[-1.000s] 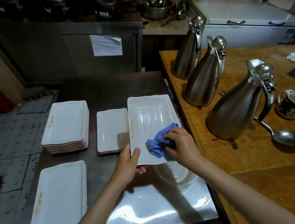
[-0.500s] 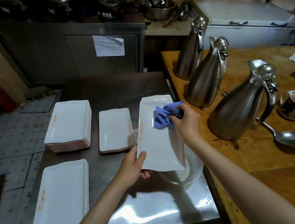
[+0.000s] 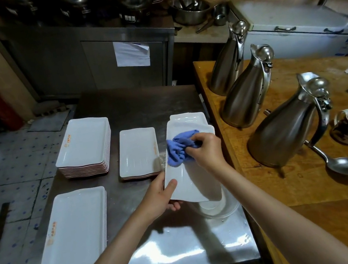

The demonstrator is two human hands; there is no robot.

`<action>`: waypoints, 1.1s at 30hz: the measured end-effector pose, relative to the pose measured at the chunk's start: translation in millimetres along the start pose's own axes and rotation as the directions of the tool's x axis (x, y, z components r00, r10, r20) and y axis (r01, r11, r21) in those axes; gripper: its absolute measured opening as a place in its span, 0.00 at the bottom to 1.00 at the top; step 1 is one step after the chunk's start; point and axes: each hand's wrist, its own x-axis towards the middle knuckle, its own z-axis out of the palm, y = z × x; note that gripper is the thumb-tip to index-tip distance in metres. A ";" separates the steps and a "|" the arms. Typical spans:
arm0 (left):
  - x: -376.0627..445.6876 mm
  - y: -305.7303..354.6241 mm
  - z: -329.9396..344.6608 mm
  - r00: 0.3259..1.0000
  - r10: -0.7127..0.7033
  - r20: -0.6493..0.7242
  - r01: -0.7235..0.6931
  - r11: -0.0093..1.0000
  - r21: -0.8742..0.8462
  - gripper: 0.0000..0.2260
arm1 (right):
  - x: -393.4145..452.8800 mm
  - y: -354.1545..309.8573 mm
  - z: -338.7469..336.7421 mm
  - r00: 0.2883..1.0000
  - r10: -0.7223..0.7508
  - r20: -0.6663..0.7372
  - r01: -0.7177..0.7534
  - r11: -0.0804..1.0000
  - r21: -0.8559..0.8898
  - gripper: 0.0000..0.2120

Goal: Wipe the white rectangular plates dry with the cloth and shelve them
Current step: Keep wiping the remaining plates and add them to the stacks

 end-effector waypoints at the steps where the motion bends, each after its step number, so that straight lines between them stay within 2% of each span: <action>1: 1.5 -0.2 -0.5 1.000 -0.003 -0.006 0.003 1.000 -0.005 0.10 | -4.5 0.3 2.4 0.999 -0.017 0.041 0.018 1.000 -0.009 0.05; 8: 7.8 -2.7 -6.2 0.998 -0.017 -0.056 0.016 1.000 -0.006 0.07 | -29.7 9.4 19.2 0.981 -0.044 0.189 0.053 0.998 -0.044 0.03; 12: 9.7 -7.7 -11.5 0.996 -0.010 -0.090 0.010 1.000 -0.001 0.08 | -36.9 11.7 22.6 0.966 -0.035 0.255 0.054 0.996 -0.070 0.09; 15: 10.5 -12.9 -15.7 0.991 -0.014 -0.133 0.012 1.000 -0.011 0.07 | -40.5 13.7 23.7 0.950 -0.050 0.307 0.087 0.990 -0.110 0.03; 17: 9.5 -16.9 -19.0 0.989 -0.013 -0.148 0.012 1.000 -0.008 0.08 | -41.8 14.3 25.4 0.943 -0.060 0.328 0.105 0.987 -0.119 0.03; 20: 5.7 -19.5 -25.6 0.986 -0.023 -0.168 0.020 1.000 -0.017 0.09 | -43.0 11.6 31.0 0.947 -0.052 0.316 0.077 0.995 -0.066 0.04; 26: -6.4 -18.3 -47.9 0.976 -0.049 -0.213 0.040 0.998 -0.046 0.12 | -34.9 -3.2 46.0 0.983 -0.003 0.186 0.002 1.000 0.005 0.03; 29: -17.8 -19.0 -62.2 0.970 -0.064 -0.235 0.060 0.998 -0.025 0.12 | -30.9 -11.4 54.9 0.983 -0.006 0.186 -0.004 0.999 0.052 0.07; 33: -39.9 -32.0 -84.9 0.949 -0.105 -0.298 0.101 0.994 -0.028 0.14 | -30.6 -20.5 72.1 0.977 -0.037 0.210 0.018 0.996 0.089 0.04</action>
